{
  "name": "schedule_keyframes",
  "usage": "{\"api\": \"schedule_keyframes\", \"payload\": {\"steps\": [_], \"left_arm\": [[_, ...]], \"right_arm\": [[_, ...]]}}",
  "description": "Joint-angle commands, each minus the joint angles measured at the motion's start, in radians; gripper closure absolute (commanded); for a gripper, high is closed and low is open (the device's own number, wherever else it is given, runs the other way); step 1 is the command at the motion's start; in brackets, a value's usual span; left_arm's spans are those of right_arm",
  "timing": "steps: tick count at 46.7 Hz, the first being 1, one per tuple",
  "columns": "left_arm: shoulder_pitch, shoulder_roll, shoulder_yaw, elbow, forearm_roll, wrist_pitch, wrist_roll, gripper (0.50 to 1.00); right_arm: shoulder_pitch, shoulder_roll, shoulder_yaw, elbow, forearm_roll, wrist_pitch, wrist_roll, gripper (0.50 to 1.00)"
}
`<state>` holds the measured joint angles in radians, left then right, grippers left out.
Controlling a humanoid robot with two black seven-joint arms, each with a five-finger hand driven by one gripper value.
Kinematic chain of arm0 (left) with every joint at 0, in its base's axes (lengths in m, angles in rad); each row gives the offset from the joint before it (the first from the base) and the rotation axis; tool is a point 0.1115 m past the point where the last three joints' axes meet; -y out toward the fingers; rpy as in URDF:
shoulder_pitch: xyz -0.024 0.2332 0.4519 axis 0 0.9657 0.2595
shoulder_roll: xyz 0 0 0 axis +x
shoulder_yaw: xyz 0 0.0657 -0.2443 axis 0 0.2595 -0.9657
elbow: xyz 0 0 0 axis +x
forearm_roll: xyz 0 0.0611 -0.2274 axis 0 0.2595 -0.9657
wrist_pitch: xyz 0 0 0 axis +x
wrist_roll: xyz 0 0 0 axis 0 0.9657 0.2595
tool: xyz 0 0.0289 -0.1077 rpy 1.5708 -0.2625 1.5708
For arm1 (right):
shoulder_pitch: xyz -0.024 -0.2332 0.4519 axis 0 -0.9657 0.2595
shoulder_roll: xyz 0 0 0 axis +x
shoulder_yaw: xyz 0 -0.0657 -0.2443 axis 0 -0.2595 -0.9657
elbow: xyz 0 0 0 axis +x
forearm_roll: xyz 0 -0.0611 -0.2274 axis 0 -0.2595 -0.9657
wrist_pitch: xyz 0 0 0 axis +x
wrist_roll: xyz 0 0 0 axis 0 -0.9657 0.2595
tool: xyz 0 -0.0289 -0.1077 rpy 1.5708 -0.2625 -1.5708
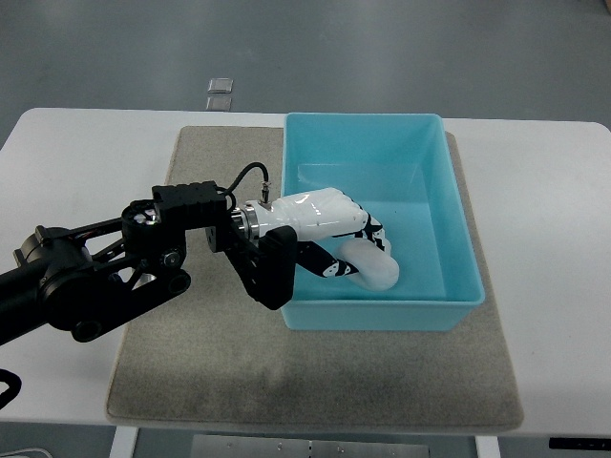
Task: Place white toy into blue box with left hand
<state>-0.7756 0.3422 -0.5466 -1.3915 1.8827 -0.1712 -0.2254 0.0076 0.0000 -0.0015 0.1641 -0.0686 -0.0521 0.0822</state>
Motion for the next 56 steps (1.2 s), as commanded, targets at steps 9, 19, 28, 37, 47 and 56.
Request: {"api": "schedule_keyframes", "payload": {"steps": [9,19,28,37,47,56], "left_arm": [[0.009,0.004,-0.047,-0.018,-0.022,0.007,-0.003,0.508],[0.058,0.004,-0.162,-0.018,-0.246,0.012,-0.003,0.508],[0.124,0.006,-0.311,-0.014,-0.502,0.022,-0.003,0.508],[0.159,0.015,-0.398,-0.011,-0.713,0.088,-0.005,0.508],[0.168,0.053,-0.446,0.029,-1.164,0.116,0.000,0.506],[0.170,0.084,-0.440,0.106,-1.306,0.159,0.084,0.506]], "right_arm": [[0.000,0.000,0.000,0.000,0.000,0.000,0.001,0.564],[0.000,0.000,0.000,0.000,0.000,0.000,-0.001,0.564],[0.000,0.000,0.000,0.000,0.001,0.000,0.001,0.564],[0.000,0.000,0.000,0.000,0.000,0.000,0.001,0.564],[0.000,0.000,0.000,0.000,0.000,0.000,-0.001,0.564],[0.000,0.000,0.000,0.000,0.000,0.000,0.001,0.564]]}}
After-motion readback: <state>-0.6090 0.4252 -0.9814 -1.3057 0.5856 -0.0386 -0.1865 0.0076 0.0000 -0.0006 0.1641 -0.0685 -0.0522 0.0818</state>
